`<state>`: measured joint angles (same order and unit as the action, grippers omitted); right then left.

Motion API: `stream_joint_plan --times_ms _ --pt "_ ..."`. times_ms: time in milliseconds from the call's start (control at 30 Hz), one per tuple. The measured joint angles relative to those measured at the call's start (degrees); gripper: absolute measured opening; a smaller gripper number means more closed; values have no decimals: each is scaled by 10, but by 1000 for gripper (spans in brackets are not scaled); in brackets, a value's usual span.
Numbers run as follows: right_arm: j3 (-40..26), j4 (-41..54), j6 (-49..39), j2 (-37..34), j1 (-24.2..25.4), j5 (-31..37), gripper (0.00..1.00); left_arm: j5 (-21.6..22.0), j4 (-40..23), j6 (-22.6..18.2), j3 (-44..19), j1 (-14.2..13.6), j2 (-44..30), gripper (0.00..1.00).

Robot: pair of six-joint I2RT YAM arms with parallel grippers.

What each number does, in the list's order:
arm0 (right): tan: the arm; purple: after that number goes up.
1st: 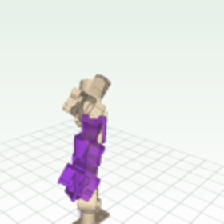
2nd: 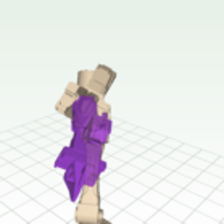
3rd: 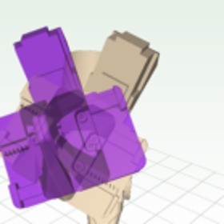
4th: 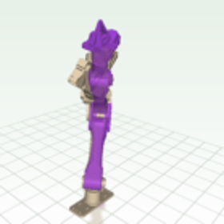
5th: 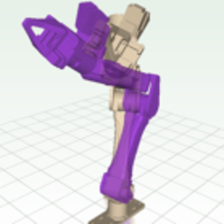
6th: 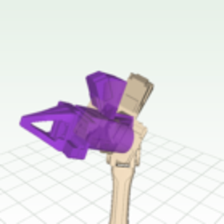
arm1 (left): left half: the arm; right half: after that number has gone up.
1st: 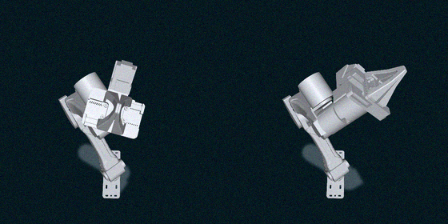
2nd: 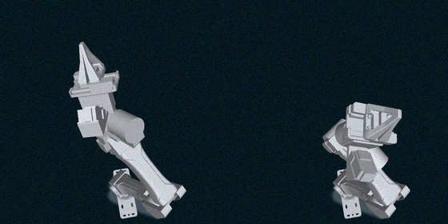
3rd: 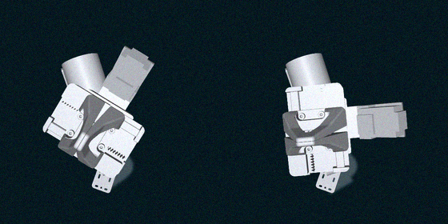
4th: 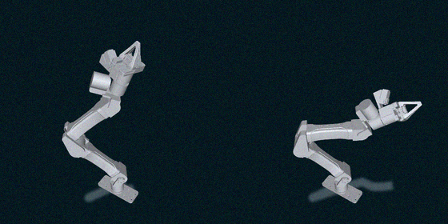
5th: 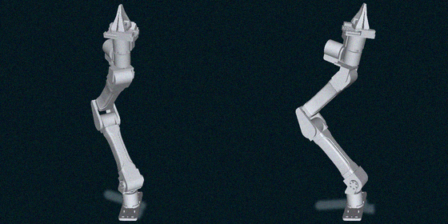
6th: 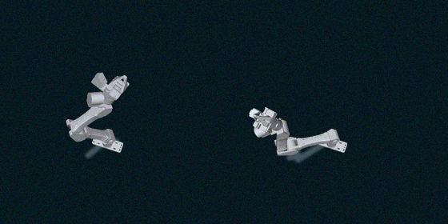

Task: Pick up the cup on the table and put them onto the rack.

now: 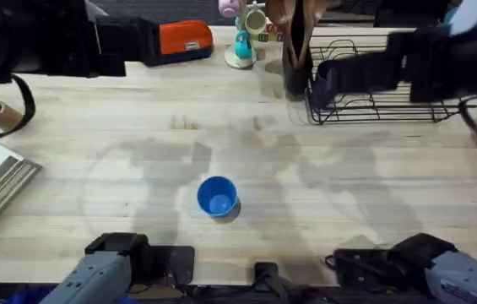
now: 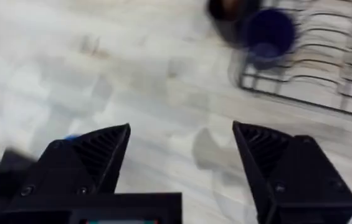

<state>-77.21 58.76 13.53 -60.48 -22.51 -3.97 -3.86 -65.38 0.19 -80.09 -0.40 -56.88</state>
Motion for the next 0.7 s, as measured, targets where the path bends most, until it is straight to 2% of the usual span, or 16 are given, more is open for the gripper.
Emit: stream_joint_plan --times_ms 367,567,700 --pt "0 15 -14 -3 -191 -16 993 0 0 0 0 0 0 993" --pt "-2 15 -14 -45 -260 -8 993 0 0 0 0 0 0 993" --pt "-2 15 -16 -88 -290 1 993 0 0 0 0 0 0 993"
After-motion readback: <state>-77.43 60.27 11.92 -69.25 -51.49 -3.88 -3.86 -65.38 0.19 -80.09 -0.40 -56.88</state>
